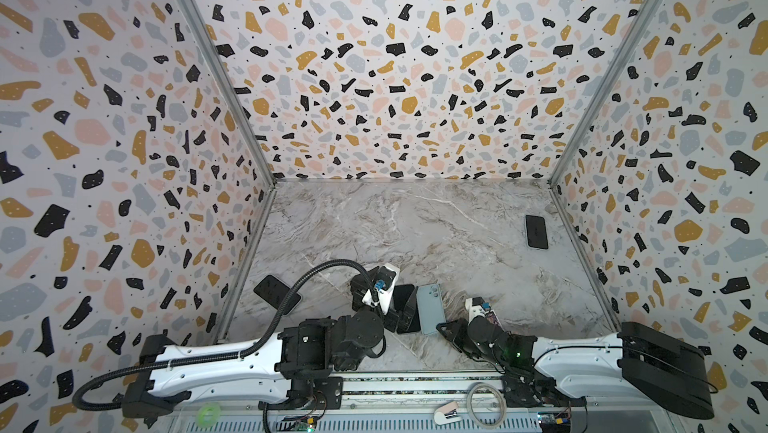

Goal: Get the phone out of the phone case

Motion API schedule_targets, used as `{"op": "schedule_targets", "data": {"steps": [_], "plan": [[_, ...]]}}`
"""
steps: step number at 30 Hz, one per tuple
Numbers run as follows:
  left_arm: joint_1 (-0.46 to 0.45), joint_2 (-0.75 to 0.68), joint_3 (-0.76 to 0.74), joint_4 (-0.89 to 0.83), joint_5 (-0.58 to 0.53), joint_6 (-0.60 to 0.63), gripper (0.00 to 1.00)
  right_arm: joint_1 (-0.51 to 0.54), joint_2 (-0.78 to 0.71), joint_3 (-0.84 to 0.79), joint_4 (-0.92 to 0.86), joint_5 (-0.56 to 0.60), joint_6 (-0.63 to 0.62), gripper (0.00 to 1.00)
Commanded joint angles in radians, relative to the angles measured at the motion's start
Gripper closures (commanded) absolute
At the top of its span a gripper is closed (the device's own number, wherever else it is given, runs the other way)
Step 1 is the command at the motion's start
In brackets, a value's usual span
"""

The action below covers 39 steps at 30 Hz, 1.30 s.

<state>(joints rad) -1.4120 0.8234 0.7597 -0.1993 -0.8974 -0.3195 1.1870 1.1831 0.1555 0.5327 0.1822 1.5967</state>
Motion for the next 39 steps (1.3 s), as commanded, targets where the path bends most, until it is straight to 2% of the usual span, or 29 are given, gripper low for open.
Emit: {"op": "schedule_targets", "data": {"steps": [1, 15, 22, 33, 39], "plan": [[0.011, -0.004, 0.061, -0.115, -0.05, -0.138, 0.0, 0.031, 0.038, 0.056, 0.018, 0.062, 0.032, 1.0], [0.012, -0.041, 0.099, -0.18, -0.079, -0.181, 0.0, 0.147, 0.337, 0.228, 0.166, 0.136, 0.129, 1.0], [0.013, -0.087, 0.104, -0.214, -0.106, -0.192, 0.0, 0.222, 0.468, 0.357, 0.138, 0.22, 0.217, 1.0], [0.013, -0.112, 0.103, -0.207, -0.099, -0.19, 0.0, 0.234, 0.495, 0.411, 0.051, 0.262, 0.229, 1.0], [0.012, -0.092, 0.102, -0.189, -0.084, -0.187, 0.0, 0.224, 0.508, 0.403, 0.091, 0.25, 0.216, 0.79]]}}
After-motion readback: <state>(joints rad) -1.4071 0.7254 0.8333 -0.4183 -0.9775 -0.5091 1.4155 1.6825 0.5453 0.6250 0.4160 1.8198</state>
